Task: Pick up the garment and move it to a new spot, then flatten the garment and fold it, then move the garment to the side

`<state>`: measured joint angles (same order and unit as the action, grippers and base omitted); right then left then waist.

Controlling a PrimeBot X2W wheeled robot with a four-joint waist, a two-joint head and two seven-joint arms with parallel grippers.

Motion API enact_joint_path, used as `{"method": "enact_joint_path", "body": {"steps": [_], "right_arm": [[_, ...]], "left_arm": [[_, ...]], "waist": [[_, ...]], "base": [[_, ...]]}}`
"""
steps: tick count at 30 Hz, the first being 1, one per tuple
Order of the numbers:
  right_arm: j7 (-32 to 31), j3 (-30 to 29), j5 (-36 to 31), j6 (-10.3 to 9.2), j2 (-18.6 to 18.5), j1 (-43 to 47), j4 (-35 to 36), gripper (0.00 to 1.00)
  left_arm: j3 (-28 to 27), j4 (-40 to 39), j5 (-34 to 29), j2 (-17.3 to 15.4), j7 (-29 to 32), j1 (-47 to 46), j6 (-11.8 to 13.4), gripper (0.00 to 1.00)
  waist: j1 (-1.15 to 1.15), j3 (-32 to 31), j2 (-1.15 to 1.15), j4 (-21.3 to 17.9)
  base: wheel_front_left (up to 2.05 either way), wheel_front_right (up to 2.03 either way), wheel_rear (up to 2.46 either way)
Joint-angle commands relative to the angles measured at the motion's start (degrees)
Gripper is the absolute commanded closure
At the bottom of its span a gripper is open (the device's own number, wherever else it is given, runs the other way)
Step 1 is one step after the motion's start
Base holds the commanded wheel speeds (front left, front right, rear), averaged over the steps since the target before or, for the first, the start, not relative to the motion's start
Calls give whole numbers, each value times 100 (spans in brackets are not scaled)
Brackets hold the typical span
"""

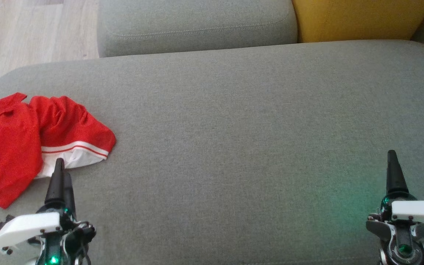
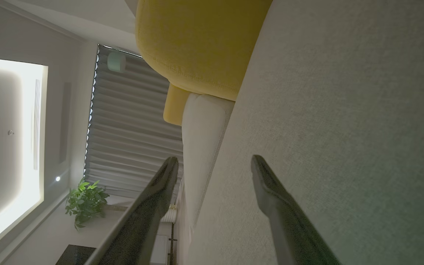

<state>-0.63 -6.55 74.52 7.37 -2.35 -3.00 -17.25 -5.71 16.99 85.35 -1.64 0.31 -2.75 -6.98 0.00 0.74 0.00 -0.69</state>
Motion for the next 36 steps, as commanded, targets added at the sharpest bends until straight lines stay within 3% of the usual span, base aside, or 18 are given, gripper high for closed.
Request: {"method": "enact_joint_path", "body": {"steps": [1, 8, 22, 36], "right_arm": [[78, 7, -234, 4, -70, -348, 245, 0], [196, 28, -1043, 4, -53, -422, 406, 0], [415, 200, -2833, 6, -36, -496, 690, 0], [652, 718, -4662, 7, -38, -497, 1051, 0]], "left_arm": [[-99, -235, -143, -72, -59, -334, -19, 0], [-82, -466, -665, -76, -176, -398, 29, 0], [205, -1080, -2026, -84, -394, -421, 380, 0], [833, -1506, -3832, -92, -628, -390, 601, 0]], "waist": [[0, 2, 0, -4], [0, 14, 0, -14], [0, 30, 0, -14], [0, 109, 0, -31]], "base": [[0, 0, 0], [0, 0, 0], [0, 0, 0], [0, 0, 0]]}}
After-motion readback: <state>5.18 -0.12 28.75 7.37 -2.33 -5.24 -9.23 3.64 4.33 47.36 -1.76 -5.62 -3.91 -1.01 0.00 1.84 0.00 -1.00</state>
